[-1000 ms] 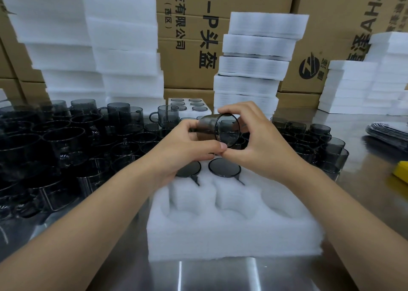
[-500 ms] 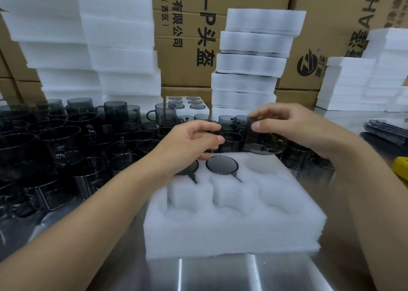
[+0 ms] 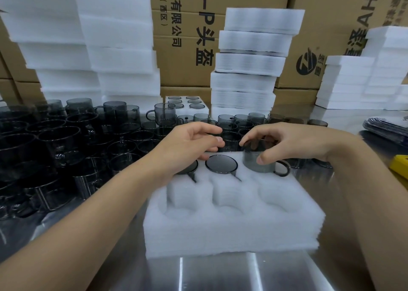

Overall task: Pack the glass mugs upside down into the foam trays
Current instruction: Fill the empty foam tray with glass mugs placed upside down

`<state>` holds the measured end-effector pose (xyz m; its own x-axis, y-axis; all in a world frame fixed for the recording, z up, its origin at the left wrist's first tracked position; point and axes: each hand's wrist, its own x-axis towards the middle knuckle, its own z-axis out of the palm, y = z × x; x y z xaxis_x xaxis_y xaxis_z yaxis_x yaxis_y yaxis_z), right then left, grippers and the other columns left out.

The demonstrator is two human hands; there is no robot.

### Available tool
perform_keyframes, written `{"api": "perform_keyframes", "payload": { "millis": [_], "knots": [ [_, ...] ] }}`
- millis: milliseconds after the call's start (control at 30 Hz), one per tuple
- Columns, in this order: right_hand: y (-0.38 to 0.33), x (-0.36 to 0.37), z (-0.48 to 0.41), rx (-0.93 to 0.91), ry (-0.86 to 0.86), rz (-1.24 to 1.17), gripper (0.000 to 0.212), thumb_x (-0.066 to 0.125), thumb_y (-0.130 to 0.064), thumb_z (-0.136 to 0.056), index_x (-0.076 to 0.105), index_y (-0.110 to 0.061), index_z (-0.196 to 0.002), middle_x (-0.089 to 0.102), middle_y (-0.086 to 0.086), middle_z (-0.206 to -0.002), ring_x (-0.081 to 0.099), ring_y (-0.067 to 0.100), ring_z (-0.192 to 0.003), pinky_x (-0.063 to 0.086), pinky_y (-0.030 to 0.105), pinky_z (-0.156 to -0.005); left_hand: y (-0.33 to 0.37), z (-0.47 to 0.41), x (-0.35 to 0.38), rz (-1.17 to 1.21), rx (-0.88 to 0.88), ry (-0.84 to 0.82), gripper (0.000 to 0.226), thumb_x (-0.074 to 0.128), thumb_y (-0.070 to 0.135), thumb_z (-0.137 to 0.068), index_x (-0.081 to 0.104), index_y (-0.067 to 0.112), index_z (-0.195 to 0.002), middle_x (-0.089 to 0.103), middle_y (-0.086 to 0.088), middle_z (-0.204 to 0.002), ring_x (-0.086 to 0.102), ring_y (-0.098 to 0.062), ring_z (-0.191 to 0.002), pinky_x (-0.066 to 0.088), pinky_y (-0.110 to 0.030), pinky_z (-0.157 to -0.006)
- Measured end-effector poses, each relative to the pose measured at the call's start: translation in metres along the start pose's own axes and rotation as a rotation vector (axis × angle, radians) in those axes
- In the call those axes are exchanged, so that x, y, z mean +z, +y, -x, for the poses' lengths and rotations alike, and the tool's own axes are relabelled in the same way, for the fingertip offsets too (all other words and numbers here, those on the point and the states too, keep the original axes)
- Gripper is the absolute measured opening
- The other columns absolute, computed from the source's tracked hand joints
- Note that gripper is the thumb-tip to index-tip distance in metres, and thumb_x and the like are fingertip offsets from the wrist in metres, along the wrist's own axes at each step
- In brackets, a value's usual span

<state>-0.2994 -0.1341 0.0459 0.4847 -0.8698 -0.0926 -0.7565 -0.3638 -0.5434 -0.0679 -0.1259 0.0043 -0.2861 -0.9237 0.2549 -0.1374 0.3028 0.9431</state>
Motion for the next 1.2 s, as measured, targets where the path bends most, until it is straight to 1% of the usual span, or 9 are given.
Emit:
{"api": "perform_keyframes", "payload": {
  "millis": [133,367,567,700,800,867,967,1067,1200],
  "knots": [
    [-0.001,-0.002,0.002,-0.052,0.006,0.011,0.038,0.071,-0.039,-0.069,0.062,-0.055,-0.102,0.058,-0.034,-0.095,0.056,-0.012,-0.078,0.042,0.010,-0.069,0.000,0.000,0.000,-0.011,0.002,-0.002,0.015,0.063,0.020,-0.088,0.066,0.028,-0.101,0.075,0.010,-0.091,0.069,-0.001,-0.087,0.054,-0.015,-0.071],
    [-0.001,-0.002,0.001,-0.040,-0.042,0.056,0.039,0.072,-0.033,-0.078,0.060,-0.058,-0.106,0.052,-0.025,-0.119,0.055,0.000,-0.094,0.043,0.025,-0.084,0.000,-0.001,0.001,-0.012,-0.006,-0.002,0.014,0.063,0.019,-0.088,0.067,0.027,-0.099,0.075,0.009,-0.090,0.069,-0.002,-0.085,0.053,-0.014,-0.070],
    [0.000,-0.002,-0.001,0.011,-0.040,0.035,0.038,0.077,-0.041,-0.074,0.061,-0.060,-0.103,0.053,-0.032,-0.118,0.048,-0.023,-0.092,0.035,0.015,-0.081,-0.001,-0.001,0.000,-0.019,-0.005,-0.003,0.014,0.064,0.019,-0.088,0.067,0.027,-0.099,0.075,0.009,-0.090,0.069,-0.001,-0.085,0.052,-0.015,-0.070],
    [-0.001,0.001,-0.002,0.047,0.031,0.050,0.037,0.079,-0.053,-0.063,0.064,-0.052,-0.097,0.060,-0.020,-0.109,0.058,-0.007,-0.086,0.043,0.018,-0.079,-0.001,-0.001,0.001,-0.020,-0.005,-0.002,0.013,0.064,0.019,-0.088,0.067,0.027,-0.098,0.075,0.009,-0.090,0.068,0.000,-0.084,0.052,-0.014,-0.069],
    [-0.010,0.009,-0.002,0.031,0.084,0.049,0.052,0.067,-0.081,-0.052,0.063,-0.049,-0.092,0.064,-0.024,-0.090,0.058,-0.006,-0.073,0.045,0.020,-0.070,-0.001,-0.001,0.002,-0.016,-0.009,-0.002,0.013,0.064,0.019,-0.088,0.067,0.026,-0.098,0.075,0.007,-0.090,0.068,0.000,-0.083,0.053,-0.014,-0.070],
    [-0.016,0.017,-0.009,0.003,0.229,0.051,0.066,0.047,-0.092,-0.055,0.066,-0.042,-0.094,0.067,-0.018,-0.091,0.062,0.002,-0.082,0.052,0.030,-0.076,-0.001,-0.001,0.002,-0.011,-0.006,-0.001,0.013,0.065,0.019,-0.087,0.067,0.027,-0.096,0.075,0.006,-0.091,0.068,-0.001,-0.084,0.053,-0.014,-0.071],
    [-0.021,0.031,-0.022,-0.026,0.387,0.048,0.068,0.030,-0.079,-0.076,0.068,-0.029,-0.099,0.069,0.000,-0.104,0.062,0.014,-0.098,0.048,0.035,-0.092,-0.001,-0.001,0.002,-0.013,-0.002,0.000,0.013,0.065,0.019,-0.086,0.068,0.027,-0.097,0.075,0.003,-0.094,0.068,-0.002,-0.084,0.053,-0.015,-0.071],
    [-0.021,0.040,-0.028,0.041,0.296,0.141,0.057,0.026,-0.063,-0.093,0.068,-0.027,-0.105,0.067,-0.005,-0.110,0.058,0.013,-0.105,0.044,0.030,-0.093,-0.001,-0.001,0.002,-0.030,-0.001,0.000,0.014,0.065,0.019,-0.086,0.070,0.024,-0.098,0.075,0.001,-0.094,0.068,-0.003,-0.084,0.053,-0.015,-0.072],
    [-0.017,0.041,-0.029,0.107,0.108,0.223,0.056,0.017,-0.061,-0.095,0.050,-0.039,-0.135,0.046,-0.009,-0.145,0.038,0.014,-0.134,0.027,0.027,-0.106,-0.001,-0.001,0.002,-0.040,-0.016,-0.008,0.012,0.067,0.021,-0.086,0.069,0.025,-0.097,0.075,0.005,-0.089,0.067,0.000,-0.080,0.052,-0.012,-0.070]
  ]
}}
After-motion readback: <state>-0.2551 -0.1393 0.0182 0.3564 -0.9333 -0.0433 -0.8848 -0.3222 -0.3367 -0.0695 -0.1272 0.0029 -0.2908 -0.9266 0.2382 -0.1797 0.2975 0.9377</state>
